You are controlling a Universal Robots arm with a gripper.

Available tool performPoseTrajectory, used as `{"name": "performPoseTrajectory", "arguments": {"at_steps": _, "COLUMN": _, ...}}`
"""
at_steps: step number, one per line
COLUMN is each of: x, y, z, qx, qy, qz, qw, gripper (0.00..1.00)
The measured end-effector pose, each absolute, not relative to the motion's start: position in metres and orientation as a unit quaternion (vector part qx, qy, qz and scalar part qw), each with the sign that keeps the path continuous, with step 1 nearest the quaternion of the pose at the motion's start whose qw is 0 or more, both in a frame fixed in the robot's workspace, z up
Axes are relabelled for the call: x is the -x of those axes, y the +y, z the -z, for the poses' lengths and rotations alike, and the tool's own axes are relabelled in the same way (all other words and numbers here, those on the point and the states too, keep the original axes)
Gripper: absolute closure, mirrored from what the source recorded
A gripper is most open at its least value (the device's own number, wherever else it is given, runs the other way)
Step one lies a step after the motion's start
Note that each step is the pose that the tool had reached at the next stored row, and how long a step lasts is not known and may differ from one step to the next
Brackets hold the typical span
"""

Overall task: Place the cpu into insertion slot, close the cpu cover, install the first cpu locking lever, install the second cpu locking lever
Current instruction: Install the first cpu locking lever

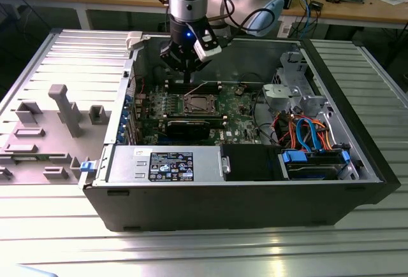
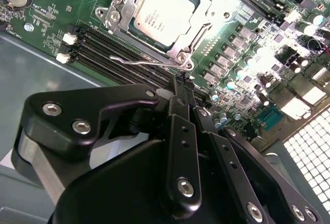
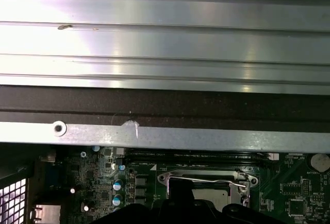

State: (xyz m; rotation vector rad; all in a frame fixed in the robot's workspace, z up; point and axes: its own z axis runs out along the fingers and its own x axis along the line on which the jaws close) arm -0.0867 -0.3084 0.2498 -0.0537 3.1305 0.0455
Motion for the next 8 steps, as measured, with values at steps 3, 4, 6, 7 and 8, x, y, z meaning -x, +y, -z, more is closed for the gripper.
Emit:
{"name": "performPoseTrajectory", "arguments": {"at_steps": 3, "x": 0.0867, "y": -0.3084, "z": -0.2498, "qx": 0.017, "qy": 1.000, "qz": -0.015, "qw": 0.005, "gripper": 0.89}}
{"name": "performPoseTrajectory", "arguments": {"at_steps": 4, "x": 0.0867, "y": -0.3084, "z": -0.2498, "qx": 0.017, "qy": 1.000, "qz": -0.015, "qw": 0.005, "gripper": 0.89}}
{"name": "performPoseTrajectory", "arguments": {"at_steps": 6, "x": 0.0867, "y": -0.3084, "z": -0.2498, "qx": 0.017, "qy": 1.000, "qz": -0.015, "qw": 0.005, "gripper": 0.89}}
{"name": "performPoseTrajectory", "arguments": {"at_steps": 7, "x": 0.0867, "y": -0.3084, "z": -0.2498, "qx": 0.017, "qy": 1.000, "qz": -0.015, "qw": 0.005, "gripper": 0.89}}
{"name": "performPoseTrajectory", "arguments": {"at_steps": 8, "x": 0.0867, "y": -0.3084, "z": -0.2498, "qx": 0.017, "qy": 1.000, "qz": -0.015, "qw": 0.005, "gripper": 0.89}}
